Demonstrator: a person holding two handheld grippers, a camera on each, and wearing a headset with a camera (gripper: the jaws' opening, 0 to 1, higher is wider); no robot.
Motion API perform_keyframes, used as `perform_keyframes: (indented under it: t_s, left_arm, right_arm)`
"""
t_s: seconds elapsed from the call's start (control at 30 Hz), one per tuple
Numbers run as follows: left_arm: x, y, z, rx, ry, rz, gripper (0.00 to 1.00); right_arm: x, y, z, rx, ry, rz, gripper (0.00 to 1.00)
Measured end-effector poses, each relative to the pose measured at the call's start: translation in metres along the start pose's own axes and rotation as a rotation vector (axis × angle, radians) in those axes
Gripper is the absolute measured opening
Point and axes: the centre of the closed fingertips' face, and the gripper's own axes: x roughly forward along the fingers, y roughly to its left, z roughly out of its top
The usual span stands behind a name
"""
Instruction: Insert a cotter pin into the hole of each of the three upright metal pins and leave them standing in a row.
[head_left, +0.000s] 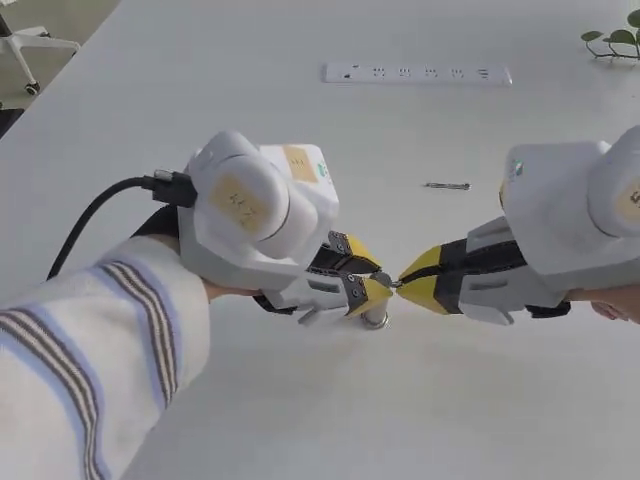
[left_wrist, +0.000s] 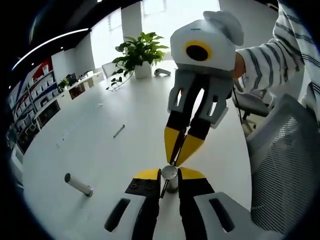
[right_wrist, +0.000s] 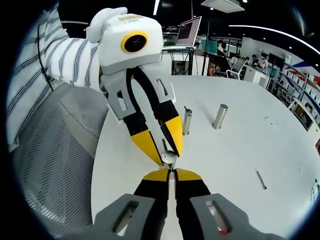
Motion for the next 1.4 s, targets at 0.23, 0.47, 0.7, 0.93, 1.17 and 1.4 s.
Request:
perform_keyframes:
  t_s: [0.23, 0.47, 0.7, 0.93, 1.17, 1.4]
  left_arm:
    - [-0.001, 0.0, 0.0, -0.005, -0.006, 0.006, 0.1]
    - [-0.005, 0.0, 0.003, -0.048, -0.03, 0.005, 0.11]
    - [-0.016, -0.003, 0.004, -0.077, -0.074, 0.013, 0.33]
    - [-0.031, -0.004, 0.003, -0.168, -0.141, 0.055, 0.68]
    - [-0.052, -0.005, -0.006, -0.223, -0.151, 0.104, 0.83]
    - [-0.066, -0.017, -0.013, -0.281, -0.159, 0.089, 0.98]
  right_arm:
    - [0.0, -0.003, -0.003, -0.008, 0.004, -0.006, 0.0]
    - [-0.002, -0.008, -0.001, 0.03, -0.015, -0.037, 0.12]
    - [-0.004, -0.005, 0.001, 0.056, -0.033, -0.029, 0.16]
    - [0.003, 0.001, 0.001, 0.072, -0.025, -0.011, 0.18]
    - [0.013, 0.006, 0.004, 0.086, -0.023, 0.009, 0.2]
    - [0.022, 0.009, 0.007, 0.083, -0.02, 0.027, 0.19]
